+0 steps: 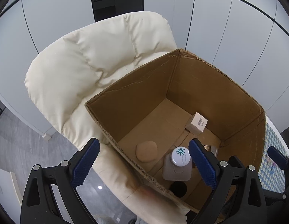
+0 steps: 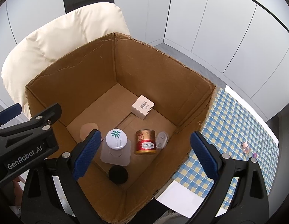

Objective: Organize objects
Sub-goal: 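Withdraw both open tools from the box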

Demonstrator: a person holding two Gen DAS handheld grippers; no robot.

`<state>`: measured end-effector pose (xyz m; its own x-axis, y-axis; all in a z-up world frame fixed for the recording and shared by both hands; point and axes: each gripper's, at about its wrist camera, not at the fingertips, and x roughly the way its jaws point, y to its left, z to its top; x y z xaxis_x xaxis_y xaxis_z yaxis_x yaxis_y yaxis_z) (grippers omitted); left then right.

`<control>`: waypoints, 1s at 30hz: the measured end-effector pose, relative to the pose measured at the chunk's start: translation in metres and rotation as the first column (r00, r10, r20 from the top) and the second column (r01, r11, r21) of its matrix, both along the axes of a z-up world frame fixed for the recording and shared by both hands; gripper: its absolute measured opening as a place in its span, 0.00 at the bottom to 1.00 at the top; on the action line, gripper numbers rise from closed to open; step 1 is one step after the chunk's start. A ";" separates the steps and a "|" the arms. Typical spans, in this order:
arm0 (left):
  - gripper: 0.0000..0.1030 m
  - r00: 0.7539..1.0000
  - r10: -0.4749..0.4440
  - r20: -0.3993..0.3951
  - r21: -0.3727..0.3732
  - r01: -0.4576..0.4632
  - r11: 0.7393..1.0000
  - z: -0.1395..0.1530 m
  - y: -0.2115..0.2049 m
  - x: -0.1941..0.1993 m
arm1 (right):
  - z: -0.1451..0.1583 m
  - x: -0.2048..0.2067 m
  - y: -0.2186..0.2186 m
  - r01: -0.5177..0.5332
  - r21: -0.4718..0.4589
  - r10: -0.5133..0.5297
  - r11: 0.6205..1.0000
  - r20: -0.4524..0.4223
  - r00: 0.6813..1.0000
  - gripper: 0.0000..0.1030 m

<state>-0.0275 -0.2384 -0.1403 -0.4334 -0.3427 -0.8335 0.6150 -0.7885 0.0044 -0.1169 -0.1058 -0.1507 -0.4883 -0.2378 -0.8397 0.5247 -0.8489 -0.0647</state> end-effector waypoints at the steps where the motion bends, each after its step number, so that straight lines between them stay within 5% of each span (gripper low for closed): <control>1: 0.94 1.000 -0.001 0.000 0.000 0.001 1.000 0.000 0.000 0.000 | 0.001 0.001 0.002 0.002 -0.004 -0.002 1.000 0.002 1.000 0.95; 30: 0.94 0.998 -0.025 -0.057 -0.017 0.024 1.000 0.039 0.043 0.080 | 0.036 0.071 0.061 0.048 -0.035 -0.048 0.998 0.020 0.999 0.95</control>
